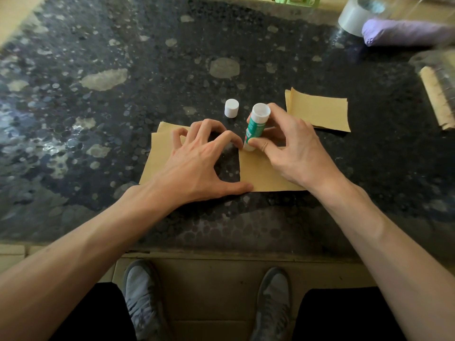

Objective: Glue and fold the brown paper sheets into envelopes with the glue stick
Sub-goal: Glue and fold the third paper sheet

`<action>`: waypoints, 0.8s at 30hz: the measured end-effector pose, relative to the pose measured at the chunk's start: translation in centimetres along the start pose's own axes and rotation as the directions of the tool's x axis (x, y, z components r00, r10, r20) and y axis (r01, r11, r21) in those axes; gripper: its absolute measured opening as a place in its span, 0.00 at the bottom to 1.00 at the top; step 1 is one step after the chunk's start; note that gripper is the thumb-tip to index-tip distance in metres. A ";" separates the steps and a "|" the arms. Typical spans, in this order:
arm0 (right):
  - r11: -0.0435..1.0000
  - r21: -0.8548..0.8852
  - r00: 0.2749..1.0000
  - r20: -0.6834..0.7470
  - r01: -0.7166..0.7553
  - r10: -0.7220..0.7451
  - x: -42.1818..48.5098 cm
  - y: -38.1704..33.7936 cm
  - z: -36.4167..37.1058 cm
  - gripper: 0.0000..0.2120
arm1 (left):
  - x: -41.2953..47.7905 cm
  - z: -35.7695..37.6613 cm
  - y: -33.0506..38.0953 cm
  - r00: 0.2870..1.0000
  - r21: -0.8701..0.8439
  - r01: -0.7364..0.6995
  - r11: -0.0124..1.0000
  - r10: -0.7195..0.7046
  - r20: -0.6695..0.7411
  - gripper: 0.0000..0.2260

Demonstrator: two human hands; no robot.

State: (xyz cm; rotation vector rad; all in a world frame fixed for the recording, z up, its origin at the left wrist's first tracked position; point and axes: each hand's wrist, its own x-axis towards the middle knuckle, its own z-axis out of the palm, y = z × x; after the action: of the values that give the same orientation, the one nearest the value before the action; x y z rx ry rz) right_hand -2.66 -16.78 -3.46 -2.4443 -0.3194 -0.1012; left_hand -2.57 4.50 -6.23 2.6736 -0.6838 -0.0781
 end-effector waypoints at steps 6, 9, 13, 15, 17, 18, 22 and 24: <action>0.999 -0.031 0.999 -0.047 -0.011 0.010 -0.3 0.2 -0.1 0.16 | 0.1 -0.2 0.1 1.000 0.013 0.004 1.000 -0.004 0.024 0.36; 1.000 -0.007 1.000 -0.024 -0.011 0.011 -0.3 0.4 -0.3 0.16 | 0.0 -0.1 0.0 1.000 0.009 -0.004 1.000 0.004 0.009 0.36; 1.000 0.015 1.000 0.026 -0.008 0.008 -0.5 0.7 -0.7 0.15 | 0.0 0.0 0.0 1.000 0.008 -0.007 1.000 0.007 -0.006 0.35; 1.000 0.027 0.999 0.031 0.007 -0.008 -0.6 0.7 -0.8 0.14 | 0.0 0.0 0.0 1.000 0.003 -0.006 1.000 0.006 -0.007 0.36; 1.000 0.027 1.000 0.015 0.010 -0.010 -0.6 0.7 -0.7 0.15 | 0.1 0.0 0.0 1.000 0.005 -0.001 1.000 0.001 0.006 0.36; 1.000 0.014 1.000 0.000 0.003 -0.003 -0.7 0.6 -0.7 0.16 | 0.1 -0.1 0.0 1.000 0.005 0.002 1.000 -0.002 0.013 0.36; 1.000 0.015 0.998 -0.067 -0.003 0.004 -1.1 0.5 -0.5 0.20 | 0.2 -0.2 0.0 1.000 0.000 0.005 1.000 -0.005 0.013 0.36; 1.000 0.023 0.998 -0.067 -0.010 0.011 -1.1 0.6 -0.4 0.21 | 0.1 -0.2 0.1 1.000 0.000 0.007 1.000 -0.007 0.016 0.36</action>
State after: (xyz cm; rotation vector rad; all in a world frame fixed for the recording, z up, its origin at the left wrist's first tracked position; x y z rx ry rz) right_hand -3.56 -17.69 -3.68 -2.4139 -0.2761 -0.1740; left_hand -2.47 4.48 -6.00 2.6780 -0.6794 -0.1019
